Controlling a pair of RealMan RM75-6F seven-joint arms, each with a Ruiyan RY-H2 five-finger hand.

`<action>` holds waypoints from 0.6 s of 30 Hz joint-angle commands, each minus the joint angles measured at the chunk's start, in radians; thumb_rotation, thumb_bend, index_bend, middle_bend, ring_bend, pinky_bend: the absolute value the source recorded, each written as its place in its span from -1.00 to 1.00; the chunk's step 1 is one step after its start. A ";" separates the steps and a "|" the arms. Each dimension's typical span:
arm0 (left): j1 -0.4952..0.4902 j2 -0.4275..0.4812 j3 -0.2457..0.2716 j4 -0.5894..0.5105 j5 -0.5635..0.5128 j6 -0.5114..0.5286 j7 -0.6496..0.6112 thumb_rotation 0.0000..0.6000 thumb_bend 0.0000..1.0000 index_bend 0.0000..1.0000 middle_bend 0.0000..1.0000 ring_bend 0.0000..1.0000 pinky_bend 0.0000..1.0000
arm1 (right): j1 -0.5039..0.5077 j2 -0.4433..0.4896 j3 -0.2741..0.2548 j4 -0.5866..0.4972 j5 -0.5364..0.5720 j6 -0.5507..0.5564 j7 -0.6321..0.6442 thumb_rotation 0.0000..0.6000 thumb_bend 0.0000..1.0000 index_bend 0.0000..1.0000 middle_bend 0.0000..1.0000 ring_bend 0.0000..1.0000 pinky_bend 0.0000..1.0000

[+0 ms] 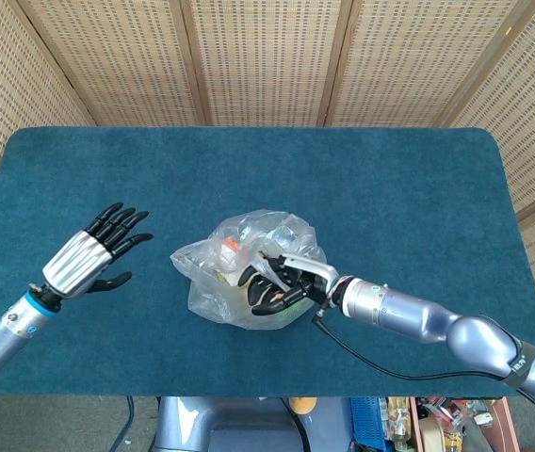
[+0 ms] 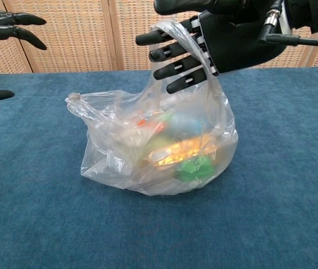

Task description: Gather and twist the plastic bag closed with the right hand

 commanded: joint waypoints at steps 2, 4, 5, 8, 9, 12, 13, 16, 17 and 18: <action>-0.084 -0.163 0.002 0.203 0.066 0.074 0.015 1.00 -0.39 -0.60 -1.00 -1.00 -1.00 | 0.001 0.002 -0.001 0.010 0.007 -0.002 -0.002 1.00 -0.94 -0.24 0.06 -0.17 -0.17; -0.102 -0.215 -0.003 0.265 0.063 0.094 -0.005 1.00 -0.40 -0.60 -1.00 -1.00 -1.00 | 0.003 0.001 0.001 0.016 0.010 -0.004 -0.004 1.00 -0.93 -0.24 0.06 -0.17 -0.17; -0.111 -0.238 -0.003 0.295 0.062 0.103 -0.016 1.00 -0.40 -0.60 -1.00 -1.00 -1.00 | 0.005 -0.001 0.002 0.019 0.012 -0.006 -0.005 1.00 -0.93 -0.24 0.06 -0.17 -0.17; -0.138 -0.300 0.003 0.381 0.065 0.129 -0.056 1.00 -0.40 -0.60 -1.00 -1.00 -1.00 | 0.009 -0.004 0.002 0.030 0.015 -0.010 -0.010 1.00 -0.92 -0.24 0.06 -0.17 -0.17; -0.147 -0.317 0.007 0.410 0.068 0.136 -0.062 1.00 -0.39 -0.60 -1.00 -1.00 -1.00 | 0.010 -0.005 0.000 0.034 0.017 -0.011 -0.011 1.00 -0.91 -0.24 0.06 -0.17 -0.17; -0.166 -0.365 0.023 0.501 0.071 0.151 -0.073 1.00 -0.39 -0.60 -1.00 -1.00 -1.00 | 0.016 -0.008 -0.002 0.049 0.022 -0.014 -0.012 1.00 -0.90 -0.24 0.06 -0.17 -0.17; -0.169 -0.375 0.027 0.522 0.069 0.152 -0.078 1.00 -0.39 -0.60 -1.00 -1.00 -1.00 | 0.018 -0.008 -0.003 0.053 0.024 -0.015 -0.012 1.00 -0.89 -0.24 0.06 -0.17 -0.17; -0.179 -0.404 0.044 0.592 0.057 0.163 -0.103 1.00 -0.39 -0.60 -1.00 -1.00 -1.00 | 0.025 -0.008 -0.010 0.069 0.027 -0.019 -0.016 1.00 -0.89 -0.24 0.06 -0.17 -0.17; -0.181 -0.410 0.050 0.611 0.053 0.166 -0.112 1.00 -0.40 -0.60 -1.00 -1.00 -1.00 | 0.027 -0.008 -0.012 0.073 0.029 -0.019 -0.016 1.00 -0.89 -0.24 0.06 -0.17 -0.17; -0.182 -0.414 0.057 0.630 0.048 0.169 -0.118 1.00 -0.40 -0.59 -1.00 -1.00 -1.00 | 0.029 -0.009 -0.014 0.076 0.030 -0.019 -0.017 1.00 -0.89 -0.24 0.06 -0.17 -0.17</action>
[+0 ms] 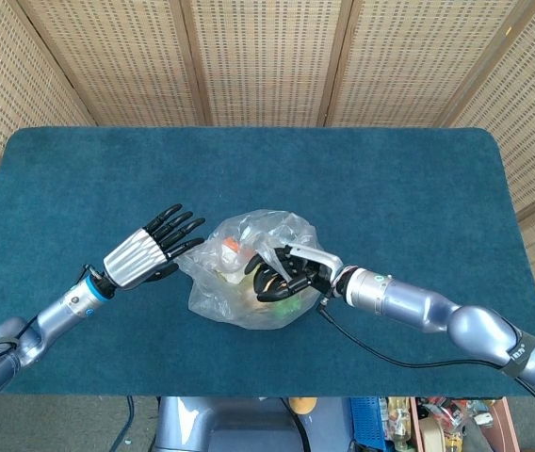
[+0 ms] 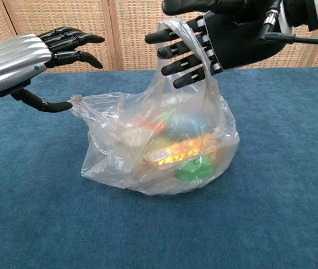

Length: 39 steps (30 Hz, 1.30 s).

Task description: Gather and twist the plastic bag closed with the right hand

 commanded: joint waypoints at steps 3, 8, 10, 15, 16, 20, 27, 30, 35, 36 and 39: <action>-0.013 -0.039 0.043 0.116 -0.024 0.029 -0.053 1.00 -0.40 -0.58 -1.00 -1.00 -1.00 | 0.007 -0.003 -0.008 0.016 0.008 -0.004 -0.004 1.00 -0.89 -0.24 0.06 -0.17 -0.17; 0.001 -0.046 0.069 0.176 -0.042 0.044 -0.092 1.00 -0.40 -0.57 -1.00 -1.00 -1.00 | 0.011 -0.010 -0.013 0.033 0.013 -0.008 -0.009 1.00 -0.88 -0.24 0.06 -0.17 -0.17; 0.006 -0.049 0.077 0.196 -0.045 0.044 -0.093 1.00 -0.39 -0.57 -1.00 -1.00 -1.00 | 0.012 -0.011 -0.014 0.037 0.014 -0.009 -0.010 1.00 -0.89 -0.24 0.06 -0.17 -0.17; 0.008 -0.080 0.094 0.252 -0.065 0.034 -0.102 1.00 -0.39 -0.56 -1.00 -1.00 -1.00 | 0.008 -0.017 -0.008 0.044 0.022 -0.015 -0.017 1.00 -0.89 -0.24 0.06 -0.17 -0.17; 0.007 -0.088 0.096 0.258 -0.068 0.030 -0.103 1.00 -0.39 -0.56 -1.00 -1.00 -1.00 | 0.006 -0.017 -0.006 0.044 0.023 -0.017 -0.019 1.00 -0.89 -0.24 0.06 -0.17 -0.17; -0.009 -0.125 0.109 0.293 -0.074 0.012 -0.077 1.00 -0.36 -0.56 -1.00 -1.00 -1.00 | 0.000 -0.017 -0.001 0.045 0.028 -0.022 -0.024 1.00 -0.88 -0.24 0.06 -0.17 -0.17; -0.026 -0.172 0.128 0.335 -0.096 -0.004 -0.062 1.00 -0.33 -0.49 -1.00 -1.00 -1.00 | -0.006 -0.012 0.004 0.045 0.033 -0.025 -0.034 1.00 -0.87 -0.24 0.06 -0.17 -0.17; -0.034 -0.193 0.132 0.349 -0.103 0.003 -0.041 1.00 -0.28 -0.42 -1.00 -1.00 -1.00 | -0.008 -0.012 0.004 0.043 0.035 -0.025 -0.036 1.00 -0.86 -0.24 0.06 -0.17 -0.17; -0.044 -0.222 0.129 0.359 -0.125 0.001 -0.043 1.00 -0.17 -0.10 -1.00 -1.00 -1.00 | -0.009 -0.012 0.000 0.037 0.035 -0.024 -0.041 1.00 -0.85 -0.24 0.06 -0.17 -0.17; -0.045 -0.227 0.124 0.357 -0.132 0.008 -0.050 1.00 -0.16 -0.02 -1.00 -1.00 -1.00 | -0.009 -0.012 -0.001 0.035 0.035 -0.024 -0.042 1.00 -0.85 -0.23 0.06 -0.17 -0.17; -0.049 -0.245 0.107 0.357 -0.159 0.036 -0.073 1.00 -0.14 0.23 -1.00 -1.00 -1.00 | -0.010 -0.010 -0.005 0.030 0.034 -0.022 -0.045 1.00 -0.84 -0.23 0.06 -0.17 -0.17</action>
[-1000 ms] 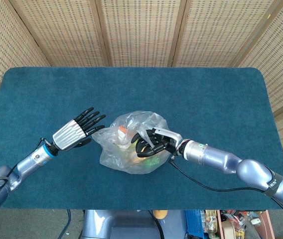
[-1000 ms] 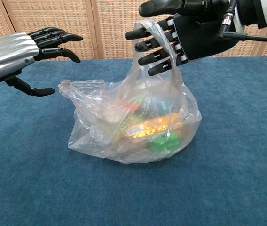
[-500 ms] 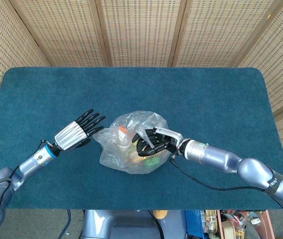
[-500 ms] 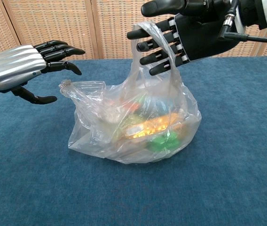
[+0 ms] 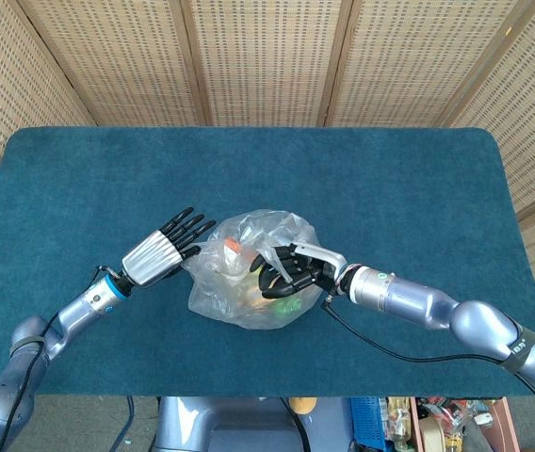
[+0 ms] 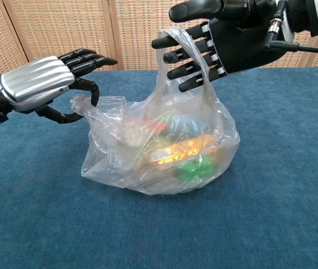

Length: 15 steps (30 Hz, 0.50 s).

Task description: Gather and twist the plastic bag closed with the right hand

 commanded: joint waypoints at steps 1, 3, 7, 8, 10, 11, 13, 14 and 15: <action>-0.006 -0.020 -0.018 0.003 -0.027 0.025 -0.019 1.00 -0.12 0.29 -1.00 -1.00 -1.00 | -0.001 0.001 -0.001 -0.004 0.000 0.002 -0.002 1.00 -0.84 -0.23 0.06 -0.17 -0.17; -0.010 -0.029 -0.025 0.008 -0.038 0.029 -0.020 1.00 -0.08 0.41 -1.00 -1.00 -1.00 | -0.003 0.002 0.001 -0.008 0.002 0.004 -0.002 1.00 -0.84 -0.23 0.06 -0.17 -0.17; -0.019 -0.047 -0.043 0.009 -0.064 0.039 -0.026 1.00 -0.06 0.48 -1.00 -1.00 -1.00 | -0.007 0.005 0.001 -0.015 0.002 0.005 -0.005 1.00 -0.84 -0.23 0.06 -0.17 -0.17; -0.021 -0.052 -0.049 0.007 -0.072 0.044 -0.031 1.00 -0.06 0.48 -1.00 -1.00 -1.00 | -0.009 0.006 0.001 -0.017 0.002 0.005 -0.006 1.00 -0.84 -0.23 0.06 -0.17 -0.17; -0.024 -0.062 -0.062 0.005 -0.089 0.058 -0.042 1.00 -0.06 0.48 -1.00 -1.00 -1.00 | -0.012 0.008 0.002 -0.020 0.003 0.005 -0.007 1.00 -0.84 -0.23 0.06 -0.17 -0.17; -0.025 -0.067 -0.070 0.002 -0.099 0.066 -0.050 1.00 -0.06 0.48 -1.00 -1.00 -1.00 | -0.013 0.009 0.002 -0.021 0.003 0.006 -0.008 1.00 -0.84 -0.23 0.06 -0.17 -0.17; -0.026 -0.079 -0.094 -0.011 -0.127 0.078 -0.082 1.00 -0.06 0.48 -1.00 -1.00 -1.00 | -0.015 0.010 0.003 -0.023 0.003 0.007 -0.009 1.00 -0.84 -0.23 0.06 -0.17 -0.17; -0.028 -0.087 -0.113 -0.019 -0.149 0.082 -0.106 1.00 -0.06 0.48 -1.00 -1.00 -1.00 | -0.016 0.011 0.004 -0.024 0.004 0.008 -0.009 1.00 -0.84 -0.23 0.06 -0.17 -0.17; -0.031 -0.094 -0.127 -0.022 -0.166 0.084 -0.123 1.00 -0.06 0.47 -1.00 -1.00 -1.00 | -0.017 0.011 0.004 -0.025 0.004 0.007 -0.010 1.00 -0.83 -0.23 0.06 -0.17 -0.17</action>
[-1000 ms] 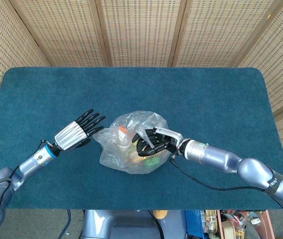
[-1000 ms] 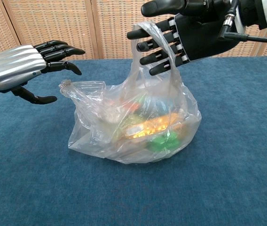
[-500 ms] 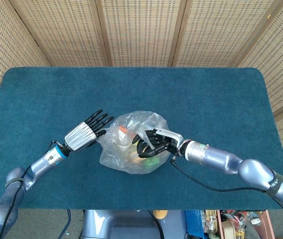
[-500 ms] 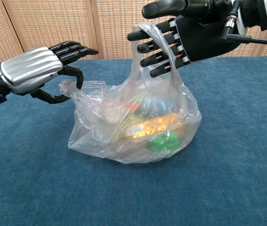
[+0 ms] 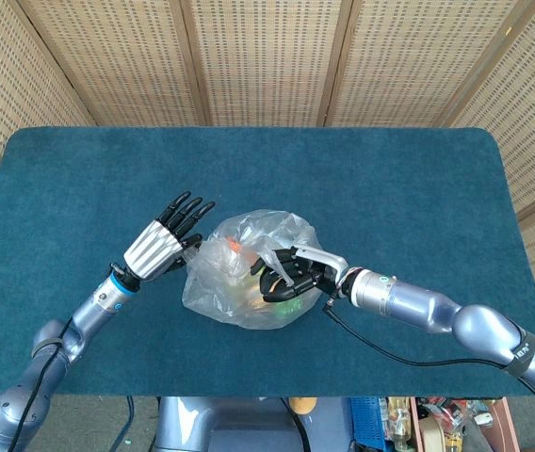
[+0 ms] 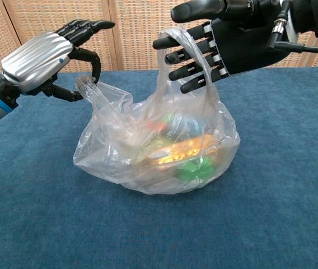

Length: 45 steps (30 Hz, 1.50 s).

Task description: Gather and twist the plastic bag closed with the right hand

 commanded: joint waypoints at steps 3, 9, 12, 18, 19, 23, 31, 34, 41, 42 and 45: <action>-0.014 -0.037 -0.073 -0.025 -0.084 0.029 -0.096 1.00 -0.07 0.39 -1.00 -1.00 -1.00 | -0.002 0.003 0.000 -0.004 0.000 -0.001 -0.003 1.00 -0.83 -0.23 0.06 -0.17 -0.17; -0.038 -0.044 -0.122 -0.052 -0.136 0.082 -0.167 1.00 -0.14 -0.29 -1.00 -1.00 -1.00 | 0.000 0.005 -0.001 -0.007 0.002 0.004 -0.004 1.00 -0.83 -0.23 0.06 -0.17 -0.17; -0.056 -0.032 -0.136 -0.074 -0.148 0.109 -0.178 1.00 -0.18 -0.82 -1.00 -1.00 -1.00 | 0.002 0.005 -0.007 -0.009 -0.001 0.015 -0.004 1.00 -0.82 -0.22 0.06 -0.17 -0.17; -0.084 0.010 -0.133 -0.138 -0.134 0.168 -0.138 1.00 -0.22 -1.00 -1.00 -1.00 -1.00 | 0.006 0.001 -0.018 -0.029 -0.008 0.052 -0.005 1.00 -0.81 -0.23 0.06 -0.23 -0.17; -0.089 0.019 -0.132 -0.151 -0.131 0.174 -0.124 1.00 -0.23 -1.00 -1.00 -1.00 -1.00 | 0.005 -0.001 -0.019 -0.034 -0.009 0.061 -0.006 1.00 -0.80 -0.23 0.06 -0.24 -0.17; -0.110 0.059 -0.127 -0.214 -0.119 0.176 -0.064 1.00 -0.24 -1.00 -1.00 -1.00 -1.00 | -0.001 -0.010 -0.016 -0.057 -0.011 0.096 -0.003 1.00 -0.75 -0.23 0.06 -0.27 -0.19; -0.146 0.120 -0.113 -0.338 -0.082 0.178 0.044 1.00 -0.25 -1.00 -1.00 -1.00 -1.00 | -0.014 -0.051 -0.003 -0.094 0.000 0.172 0.018 1.00 -0.48 -0.22 -0.02 -0.47 -0.50; -0.163 0.157 -0.108 -0.422 -0.065 0.165 0.117 1.00 -0.25 -1.00 -1.00 -1.00 -1.00 | -0.017 -0.080 -0.008 -0.094 0.001 0.219 0.030 1.00 -0.46 -0.22 -0.08 -0.52 -0.56; -0.178 0.248 -0.113 -0.603 -0.048 0.116 0.231 1.00 -0.26 -1.00 -1.00 -1.00 -1.00 | -0.014 -0.102 -0.027 -0.080 -0.024 0.253 0.038 1.00 -0.45 -0.22 -0.11 -0.57 -0.61; -0.180 0.258 -0.113 -0.616 -0.043 0.112 0.244 1.00 -0.26 -1.00 -1.00 -1.00 -1.00 | -0.013 -0.102 -0.030 -0.078 -0.028 0.254 0.038 1.00 -0.44 -0.22 -0.11 -0.56 -0.61; -0.186 0.282 -0.117 -0.652 -0.037 0.098 0.271 1.00 -0.26 -1.00 -1.00 -1.00 -1.00 | -0.010 -0.103 -0.034 -0.076 -0.036 0.253 0.043 1.00 -0.44 -0.22 -0.11 -0.57 -0.61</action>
